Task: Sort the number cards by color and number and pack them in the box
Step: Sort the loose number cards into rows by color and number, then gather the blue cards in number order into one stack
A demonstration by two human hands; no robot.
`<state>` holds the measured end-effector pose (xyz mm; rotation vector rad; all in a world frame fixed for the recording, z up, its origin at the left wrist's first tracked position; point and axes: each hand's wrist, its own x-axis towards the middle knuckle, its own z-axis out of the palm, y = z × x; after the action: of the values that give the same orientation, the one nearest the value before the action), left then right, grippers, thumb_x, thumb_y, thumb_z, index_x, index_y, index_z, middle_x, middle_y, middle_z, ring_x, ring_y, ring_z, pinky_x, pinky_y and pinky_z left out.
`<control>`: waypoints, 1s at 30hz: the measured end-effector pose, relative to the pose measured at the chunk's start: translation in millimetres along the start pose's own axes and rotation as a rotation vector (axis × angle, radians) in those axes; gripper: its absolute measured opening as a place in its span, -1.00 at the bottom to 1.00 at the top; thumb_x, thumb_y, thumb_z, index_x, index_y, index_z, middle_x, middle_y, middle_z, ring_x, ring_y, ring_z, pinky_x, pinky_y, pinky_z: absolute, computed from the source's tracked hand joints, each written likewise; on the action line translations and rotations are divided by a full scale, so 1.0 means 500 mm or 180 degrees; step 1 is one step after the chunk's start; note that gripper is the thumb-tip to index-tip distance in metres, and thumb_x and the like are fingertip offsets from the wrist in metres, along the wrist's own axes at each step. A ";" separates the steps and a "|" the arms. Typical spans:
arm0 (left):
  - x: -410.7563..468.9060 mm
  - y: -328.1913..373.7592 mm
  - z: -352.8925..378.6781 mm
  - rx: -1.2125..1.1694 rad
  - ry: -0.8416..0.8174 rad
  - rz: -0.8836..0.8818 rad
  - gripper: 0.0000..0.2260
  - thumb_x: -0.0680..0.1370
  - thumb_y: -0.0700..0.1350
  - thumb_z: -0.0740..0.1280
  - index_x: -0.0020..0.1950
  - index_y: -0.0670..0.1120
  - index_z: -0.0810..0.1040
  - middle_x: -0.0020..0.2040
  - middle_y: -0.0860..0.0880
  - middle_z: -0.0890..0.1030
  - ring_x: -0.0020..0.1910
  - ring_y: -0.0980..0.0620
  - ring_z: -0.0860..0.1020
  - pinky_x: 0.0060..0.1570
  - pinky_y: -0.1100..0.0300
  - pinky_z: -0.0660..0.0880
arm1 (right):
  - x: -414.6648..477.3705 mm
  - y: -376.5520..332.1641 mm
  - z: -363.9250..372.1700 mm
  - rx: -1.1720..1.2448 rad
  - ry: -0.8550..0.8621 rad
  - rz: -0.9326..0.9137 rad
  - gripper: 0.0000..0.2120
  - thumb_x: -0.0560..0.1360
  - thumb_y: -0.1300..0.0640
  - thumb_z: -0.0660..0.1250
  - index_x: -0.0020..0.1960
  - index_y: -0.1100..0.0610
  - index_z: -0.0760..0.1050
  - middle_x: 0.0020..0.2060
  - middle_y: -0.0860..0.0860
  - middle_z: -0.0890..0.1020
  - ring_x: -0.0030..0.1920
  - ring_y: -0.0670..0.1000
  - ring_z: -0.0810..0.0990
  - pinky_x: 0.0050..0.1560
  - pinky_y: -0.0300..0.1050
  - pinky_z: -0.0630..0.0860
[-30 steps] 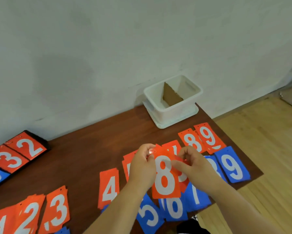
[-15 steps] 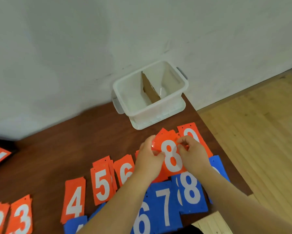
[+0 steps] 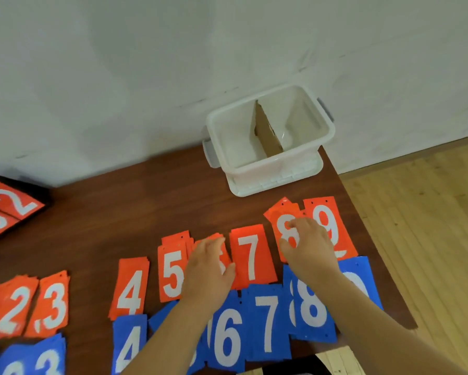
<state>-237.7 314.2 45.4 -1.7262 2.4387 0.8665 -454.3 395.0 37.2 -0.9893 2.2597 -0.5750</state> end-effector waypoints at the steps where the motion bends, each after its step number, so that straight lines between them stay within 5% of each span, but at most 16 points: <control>1: -0.014 -0.024 -0.012 0.0107 0.0063 0.0003 -0.45 0.60 0.12 0.34 0.55 0.15 0.24 0.52 0.09 0.30 0.50 0.06 0.30 0.45 0.06 0.36 | -0.011 -0.023 0.014 -0.0159 -0.0074 -0.0147 -0.57 0.52 -0.10 0.39 0.36 -0.07 0.44 0.33 -0.09 0.48 0.32 0.01 0.42 0.29 -0.03 0.44; 8: -0.133 -0.235 -0.128 0.0671 0.0624 -0.0359 -0.46 0.59 0.20 0.28 0.53 0.08 0.29 0.47 0.00 0.35 0.45 -0.03 0.34 0.40 0.03 0.39 | -0.099 -0.203 0.154 -0.0962 -0.0628 -0.0830 -0.34 0.52 -0.26 0.30 0.54 -0.09 0.23 0.54 -0.03 0.27 0.54 0.08 0.21 0.52 0.09 0.23; 22: -0.480 -0.916 -0.310 0.0273 0.1191 -0.1514 -0.42 0.48 0.16 0.47 0.44 -0.02 0.48 0.35 -0.14 0.50 0.32 -0.22 0.49 0.18 -0.16 0.52 | -0.449 -0.625 0.603 -0.1425 -0.0983 -0.1703 -0.37 0.49 -0.27 0.31 0.51 -0.12 0.30 0.54 -0.03 0.26 0.52 0.09 0.25 0.50 0.08 0.27; 30: -0.568 -1.083 -0.349 -0.0169 0.1384 -0.2211 -0.44 0.52 0.17 0.41 0.47 0.03 0.41 0.38 -0.07 0.42 0.35 -0.13 0.42 0.25 -0.05 0.45 | -0.514 -0.786 0.743 -0.1810 -0.1416 -0.2297 -0.34 0.54 -0.29 0.28 0.55 -0.09 0.22 0.56 0.00 0.22 0.54 0.10 0.20 0.50 0.10 0.26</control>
<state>396.7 355.6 59.9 -2.7424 1.7374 0.5043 132.9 290.4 89.3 -2.0159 1.6444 0.0500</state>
